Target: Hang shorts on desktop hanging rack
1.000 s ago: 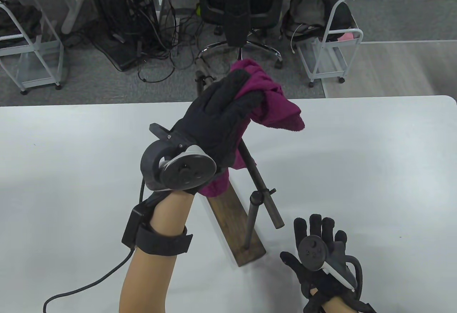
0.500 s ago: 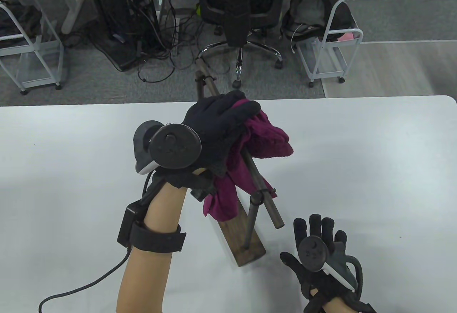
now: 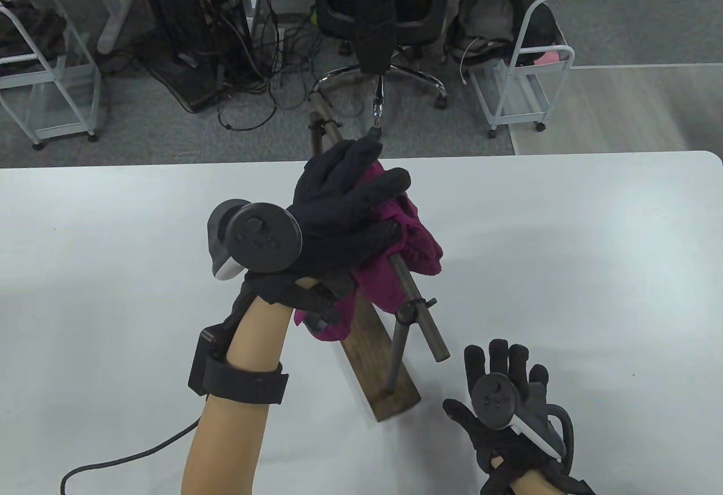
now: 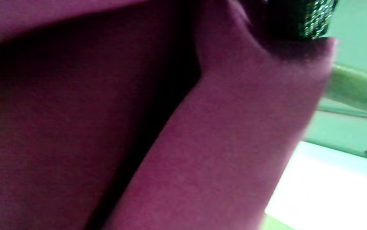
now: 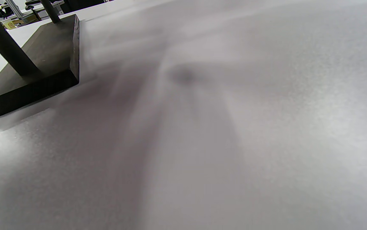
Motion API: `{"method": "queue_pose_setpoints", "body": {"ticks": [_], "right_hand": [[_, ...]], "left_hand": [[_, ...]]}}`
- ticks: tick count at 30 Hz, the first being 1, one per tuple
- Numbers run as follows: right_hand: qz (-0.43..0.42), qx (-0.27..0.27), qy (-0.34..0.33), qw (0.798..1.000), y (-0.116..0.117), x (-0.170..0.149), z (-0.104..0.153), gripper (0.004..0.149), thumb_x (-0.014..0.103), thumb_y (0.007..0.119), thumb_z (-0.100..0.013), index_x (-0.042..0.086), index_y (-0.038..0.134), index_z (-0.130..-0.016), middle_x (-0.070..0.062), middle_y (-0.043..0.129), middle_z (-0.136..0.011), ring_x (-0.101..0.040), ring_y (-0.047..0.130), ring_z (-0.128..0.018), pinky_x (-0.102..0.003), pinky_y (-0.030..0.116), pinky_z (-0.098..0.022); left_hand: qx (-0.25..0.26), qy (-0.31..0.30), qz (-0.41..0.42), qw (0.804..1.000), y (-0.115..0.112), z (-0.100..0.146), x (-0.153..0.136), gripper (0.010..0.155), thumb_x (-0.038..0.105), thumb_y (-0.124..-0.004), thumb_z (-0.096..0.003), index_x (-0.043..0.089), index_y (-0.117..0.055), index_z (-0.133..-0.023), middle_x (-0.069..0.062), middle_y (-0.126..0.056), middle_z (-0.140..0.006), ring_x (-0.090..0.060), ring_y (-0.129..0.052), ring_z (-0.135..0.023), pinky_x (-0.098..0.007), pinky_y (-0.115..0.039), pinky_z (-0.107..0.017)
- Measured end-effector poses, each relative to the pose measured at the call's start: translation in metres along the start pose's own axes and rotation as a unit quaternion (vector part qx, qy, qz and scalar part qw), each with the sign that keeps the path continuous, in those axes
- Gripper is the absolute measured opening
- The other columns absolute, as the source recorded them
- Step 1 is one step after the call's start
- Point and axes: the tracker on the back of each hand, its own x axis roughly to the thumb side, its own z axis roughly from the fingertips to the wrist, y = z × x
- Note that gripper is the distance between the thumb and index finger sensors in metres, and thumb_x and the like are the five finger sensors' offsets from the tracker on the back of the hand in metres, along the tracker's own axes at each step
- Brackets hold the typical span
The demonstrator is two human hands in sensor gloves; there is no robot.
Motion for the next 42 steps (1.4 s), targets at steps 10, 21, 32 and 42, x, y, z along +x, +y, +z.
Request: {"method": "queue_pose_setpoints", "body": {"ticks": [10, 21, 32, 42], "right_hand": [[0.001, 0.006, 0.002, 1.000, 0.000, 0.000, 0.000, 0.083, 0.066, 0.046, -0.052, 0.039, -0.021, -0.093, -0.002, -0.035, -0.100, -0.035, -0.033, -0.095, -0.064, -0.020, -0.065], [0.000, 0.008, 0.001, 1.000, 0.000, 0.000, 0.000, 0.083, 0.066, 0.046, -0.052, 0.039, -0.021, -0.093, -0.002, -0.035, -0.100, -0.035, -0.033, -0.095, -0.064, -0.020, -0.065], [0.006, 0.004, -0.011, 1.000, 0.000, 0.002, 0.001, 0.083, 0.066, 0.046, -0.052, 0.039, -0.021, -0.093, -0.002, -0.035, -0.100, -0.035, -0.033, -0.095, -0.064, -0.020, -0.065], [0.012, 0.005, -0.014, 1.000, 0.001, 0.004, 0.002, 0.083, 0.067, 0.046, -0.052, 0.039, -0.021, -0.093, -0.002, -0.035, -0.100, -0.035, -0.033, -0.095, -0.064, -0.020, -0.065]], "left_hand": [[0.053, 0.023, -0.009, 0.998, 0.005, 0.021, -0.011, 0.078, 0.067, -0.060, -0.0577, 0.035, -0.032, -0.123, -0.018, -0.019, -0.129, -0.050, -0.028, -0.117, -0.075, -0.022, -0.080], [0.022, 0.088, -0.100, 0.991, 0.001, 0.059, -0.029, 0.080, 0.067, -0.058, -0.0587, 0.033, -0.026, -0.124, -0.020, -0.015, -0.129, -0.051, -0.023, -0.117, -0.075, -0.019, -0.079], [-0.007, 0.128, -0.191, 0.973, -0.006, 0.099, -0.031, 0.080, 0.066, -0.057, -0.0595, 0.034, -0.022, -0.124, -0.018, -0.013, -0.129, -0.050, -0.020, -0.117, -0.075, -0.016, -0.079], [-0.027, 0.183, -0.182, 0.966, -0.009, 0.150, -0.044, 0.079, 0.065, -0.058, -0.0600, 0.033, -0.023, -0.123, -0.017, -0.011, -0.129, -0.050, -0.017, -0.117, -0.075, -0.014, -0.078]]}}
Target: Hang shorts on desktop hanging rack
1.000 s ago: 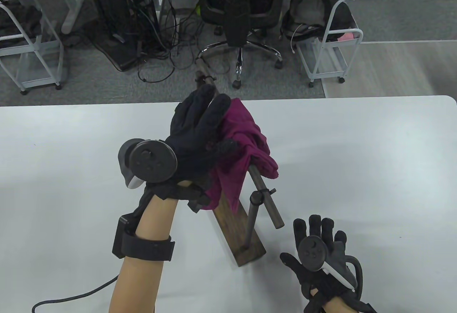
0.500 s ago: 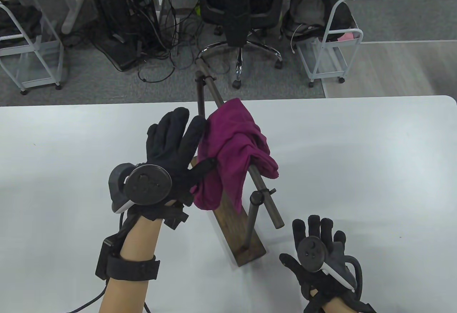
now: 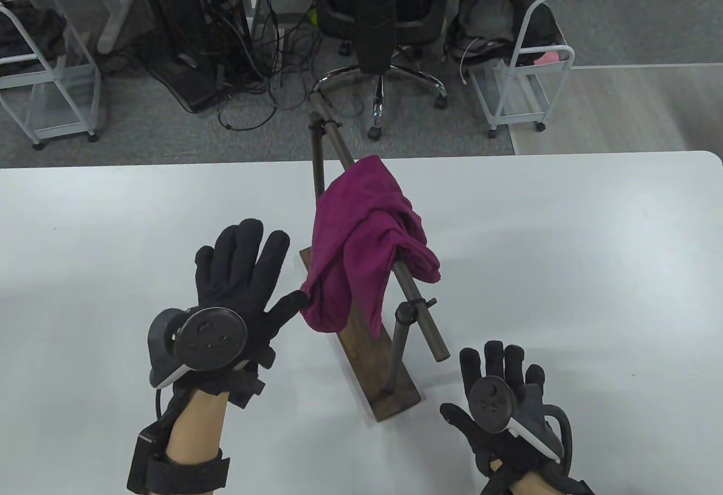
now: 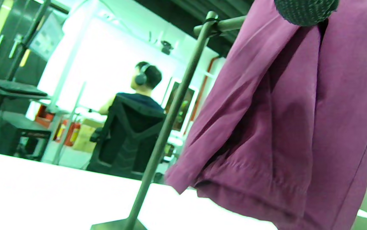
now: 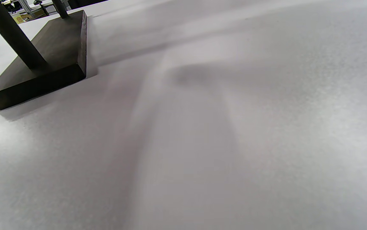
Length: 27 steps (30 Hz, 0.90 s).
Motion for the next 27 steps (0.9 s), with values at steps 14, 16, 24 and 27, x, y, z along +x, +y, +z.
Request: {"method": "queue_pose_setpoints", "body": {"ticks": [14, 16, 24, 27], "right_hand": [[-0.006, 0.002, 0.013, 1.000, 0.000, -0.002, 0.001, 0.083, 0.066, 0.046, -0.052, 0.039, -0.021, -0.093, -0.002, -0.035, -0.100, -0.035, -0.033, -0.095, -0.064, -0.020, -0.065], [-0.006, 0.003, 0.013, 1.000, 0.000, -0.002, 0.000, 0.083, 0.066, 0.046, -0.052, 0.039, -0.021, -0.093, -0.002, -0.035, -0.100, -0.035, -0.033, -0.095, -0.064, -0.020, -0.065], [-0.009, 0.004, 0.014, 1.000, 0.000, -0.003, 0.000, 0.083, 0.066, 0.046, -0.052, 0.039, -0.021, -0.093, -0.002, -0.035, -0.100, -0.035, -0.033, -0.095, -0.064, -0.020, -0.065], [-0.010, 0.006, 0.016, 1.000, 0.000, -0.003, 0.000, 0.083, 0.066, 0.046, -0.052, 0.039, -0.021, -0.093, -0.002, -0.035, -0.100, -0.035, -0.033, -0.095, -0.064, -0.020, -0.065]], "left_hand": [[-0.046, 0.062, 0.024, 0.997, -0.020, 0.051, -0.038, 0.079, 0.063, -0.059, -0.0602, 0.032, -0.024, -0.123, -0.018, -0.008, -0.127, -0.051, -0.013, -0.115, -0.075, -0.012, -0.076], [-0.050, 0.070, 0.027, 0.996, -0.023, 0.058, -0.043, 0.079, 0.063, -0.059, -0.0602, 0.031, -0.023, -0.123, -0.018, -0.007, -0.127, -0.051, -0.013, -0.115, -0.075, -0.011, -0.076], [-0.085, 0.101, 0.026, 0.991, -0.040, 0.082, -0.057, 0.080, 0.063, -0.059, -0.0604, 0.030, -0.022, -0.123, -0.019, -0.005, -0.126, -0.051, -0.010, -0.115, -0.075, -0.010, -0.075], [-0.090, 0.107, 0.032, 0.990, -0.045, 0.087, -0.060, 0.080, 0.062, -0.059, -0.0603, 0.029, -0.021, -0.123, -0.019, -0.004, -0.125, -0.051, -0.009, -0.114, -0.074, -0.009, -0.075]]}}
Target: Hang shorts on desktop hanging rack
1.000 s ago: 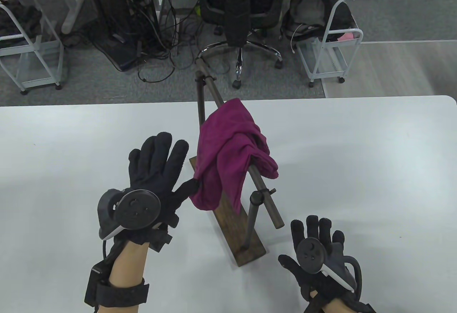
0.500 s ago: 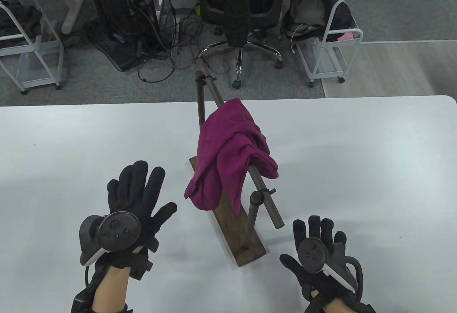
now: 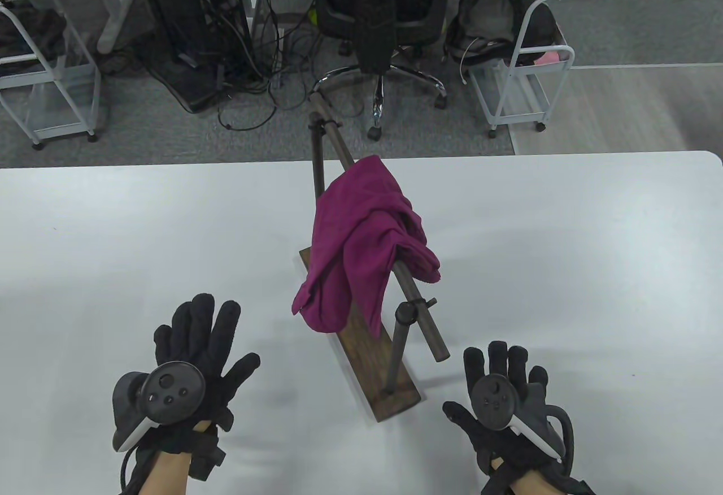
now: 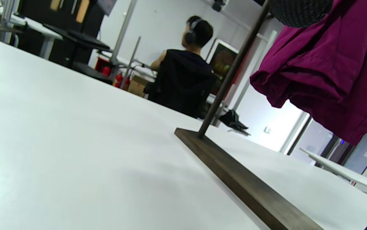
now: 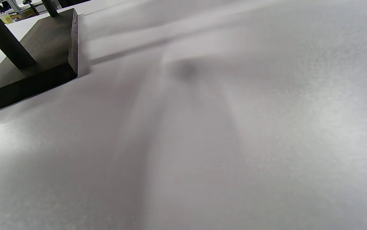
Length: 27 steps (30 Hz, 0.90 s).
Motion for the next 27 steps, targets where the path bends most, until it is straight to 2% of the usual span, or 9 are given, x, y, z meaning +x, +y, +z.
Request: {"method": "queue_pose_setpoints", "body": {"ticks": [13, 27], "right_hand": [[-0.007, -0.005, 0.015, 1.000, -0.002, -0.002, -0.001, 0.083, 0.066, 0.046, -0.052, 0.039, -0.021, -0.092, -0.002, -0.036, -0.100, -0.035, -0.033, -0.095, -0.063, -0.020, -0.065], [-0.011, -0.022, 0.015, 1.000, -0.003, -0.003, -0.003, 0.083, 0.066, 0.046, -0.052, 0.039, -0.022, -0.092, -0.001, -0.036, -0.099, -0.034, -0.034, -0.095, -0.063, -0.020, -0.065]], "left_hand": [[-0.050, 0.008, 0.002, 0.999, -0.029, 0.004, -0.003, 0.081, 0.061, -0.059, -0.0606, 0.027, -0.018, -0.121, -0.021, -0.001, -0.123, -0.052, -0.006, -0.112, -0.074, -0.007, -0.073], [-0.073, 0.013, 0.018, 0.997, -0.040, 0.017, -0.009, 0.082, 0.059, -0.059, -0.0608, 0.023, -0.014, -0.120, -0.023, 0.003, -0.119, -0.054, -0.002, -0.109, -0.075, -0.003, -0.069]]}}
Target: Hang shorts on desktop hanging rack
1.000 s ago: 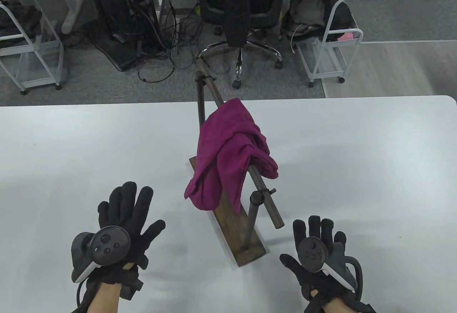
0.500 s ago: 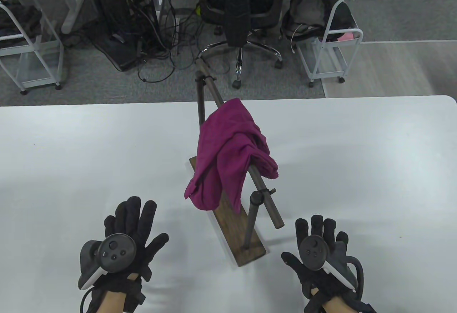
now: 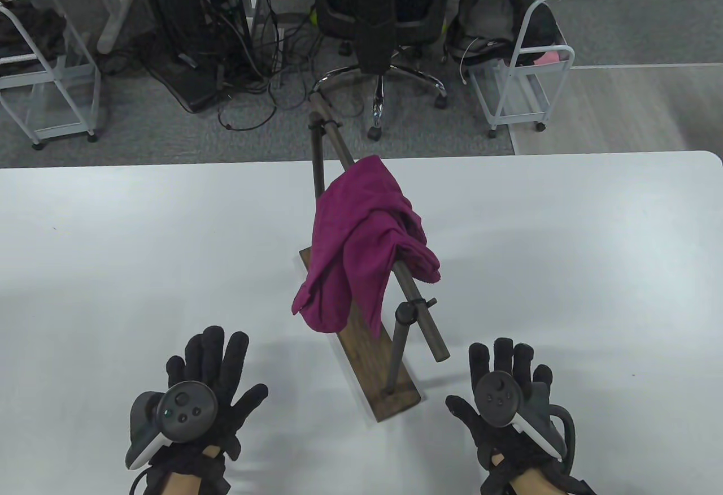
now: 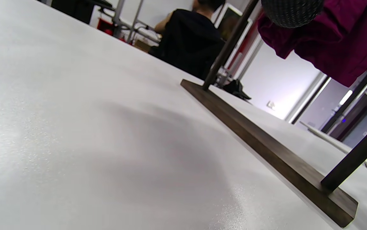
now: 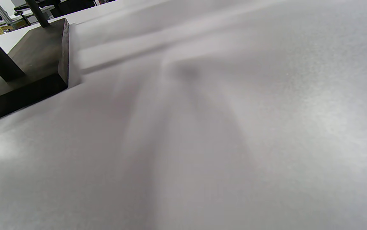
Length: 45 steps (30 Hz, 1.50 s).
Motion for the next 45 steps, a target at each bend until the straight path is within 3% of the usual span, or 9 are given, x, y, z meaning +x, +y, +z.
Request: {"method": "queue_pose_setpoints", "body": {"ticks": [9, 18, 45], "right_hand": [[-0.015, -0.033, 0.003, 0.999, -0.001, -0.001, -0.001, 0.083, 0.066, 0.046, -0.052, 0.041, -0.022, -0.091, 0.001, -0.038, -0.098, -0.032, -0.037, -0.093, -0.062, -0.021, -0.066], [-0.008, -0.044, 0.059, 0.997, -0.002, -0.008, -0.003, 0.083, 0.067, 0.047, -0.051, 0.043, -0.021, -0.091, 0.003, -0.039, -0.098, -0.030, -0.040, -0.092, -0.061, -0.024, -0.065], [0.000, -0.025, 0.079, 0.997, 0.000, -0.010, -0.004, 0.083, 0.066, 0.047, -0.051, 0.042, -0.021, -0.092, 0.002, -0.038, -0.098, -0.031, -0.038, -0.093, -0.062, -0.023, -0.065]], "left_hand": [[-0.026, 0.008, 0.003, 1.000, -0.004, 0.000, -0.003, 0.081, 0.057, -0.059, -0.0610, 0.022, -0.015, -0.119, -0.022, 0.007, -0.117, -0.054, 0.001, -0.107, -0.075, 0.001, -0.067], [-0.039, 0.011, -0.010, 0.999, -0.008, 0.000, -0.004, 0.081, 0.056, -0.059, -0.0609, 0.022, -0.015, -0.119, -0.023, 0.008, -0.116, -0.055, 0.002, -0.106, -0.076, 0.001, -0.066], [-0.055, 0.009, 0.014, 0.998, -0.007, 0.000, -0.005, 0.081, 0.056, -0.059, -0.0610, 0.021, -0.015, -0.119, -0.024, 0.008, -0.115, -0.057, 0.000, -0.106, -0.076, 0.001, -0.066]]}}
